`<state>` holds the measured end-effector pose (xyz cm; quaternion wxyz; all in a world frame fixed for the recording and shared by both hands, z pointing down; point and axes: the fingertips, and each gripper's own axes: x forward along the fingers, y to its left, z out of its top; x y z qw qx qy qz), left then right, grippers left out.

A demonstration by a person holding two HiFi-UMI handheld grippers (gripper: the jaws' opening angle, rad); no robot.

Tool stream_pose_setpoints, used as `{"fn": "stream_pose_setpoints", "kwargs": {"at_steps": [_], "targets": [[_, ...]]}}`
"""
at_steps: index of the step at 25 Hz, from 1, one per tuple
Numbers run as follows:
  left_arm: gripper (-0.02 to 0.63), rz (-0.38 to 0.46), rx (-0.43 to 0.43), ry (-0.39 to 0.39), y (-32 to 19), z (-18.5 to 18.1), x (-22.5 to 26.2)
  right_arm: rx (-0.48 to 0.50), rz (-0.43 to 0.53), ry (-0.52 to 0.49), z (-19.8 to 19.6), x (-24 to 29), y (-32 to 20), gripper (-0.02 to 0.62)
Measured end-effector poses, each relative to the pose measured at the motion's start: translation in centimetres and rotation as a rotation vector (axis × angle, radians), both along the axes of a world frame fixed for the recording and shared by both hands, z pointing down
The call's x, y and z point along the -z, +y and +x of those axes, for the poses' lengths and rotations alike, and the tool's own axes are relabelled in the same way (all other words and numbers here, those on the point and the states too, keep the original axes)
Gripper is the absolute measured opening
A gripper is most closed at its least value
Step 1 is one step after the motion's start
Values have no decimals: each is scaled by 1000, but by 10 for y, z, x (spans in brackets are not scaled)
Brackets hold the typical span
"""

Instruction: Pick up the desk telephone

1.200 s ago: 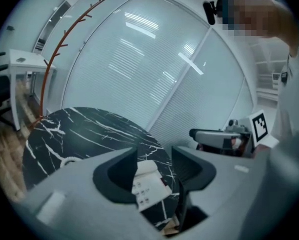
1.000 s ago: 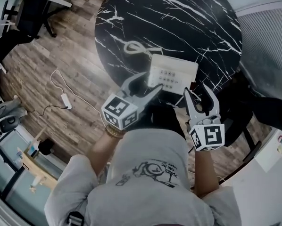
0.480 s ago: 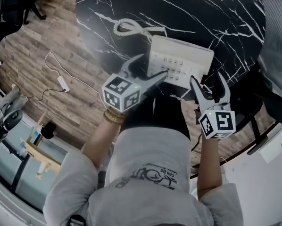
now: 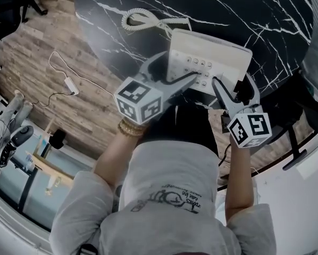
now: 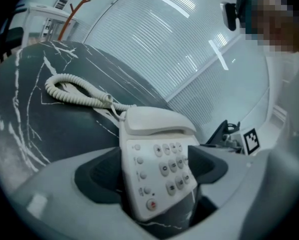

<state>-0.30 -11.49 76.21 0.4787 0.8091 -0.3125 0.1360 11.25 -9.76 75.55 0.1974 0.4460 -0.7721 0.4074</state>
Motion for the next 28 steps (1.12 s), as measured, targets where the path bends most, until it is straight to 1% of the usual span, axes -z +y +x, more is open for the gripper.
{"fn": "stream_pose_setpoints", "kwargs": {"at_steps": [1,2,3,5,6,7,11,16,19,25,28], "targets": [[413,6,-1,-13,0,-1,-1,1,-4,-6,-2,-2,1,393],[403,13,-1,-35,0,-1,-3,-2,-5,-12,-4,-3,2,370],[386,21,-1,-66,0,-2,-5,-8,-6,-19,-4,-4,2,364],[340,46,2,-138,0,-4,-10,-22,-7,-34,-4,-5,3,362],[325,59,5,-166,0,-4,-11,-25,-4,-41,-4,-5,3,362],[326,69,9,-183,0,-5,-12,-25,1,-46,-4,-6,3,362],[327,83,15,-194,0,-5,-12,-22,23,-56,-5,-7,3,353],[321,84,30,-192,1,-5,-11,-47,-9,-47,-5,-7,4,351],[319,86,31,-211,-1,-5,-8,-54,-20,-37,-6,-5,5,353],[318,101,17,-234,-8,-5,15,-85,-28,-50,-7,16,2,353],[319,115,24,-242,-12,-6,33,-82,-13,-47,-9,33,-2,353]]}}
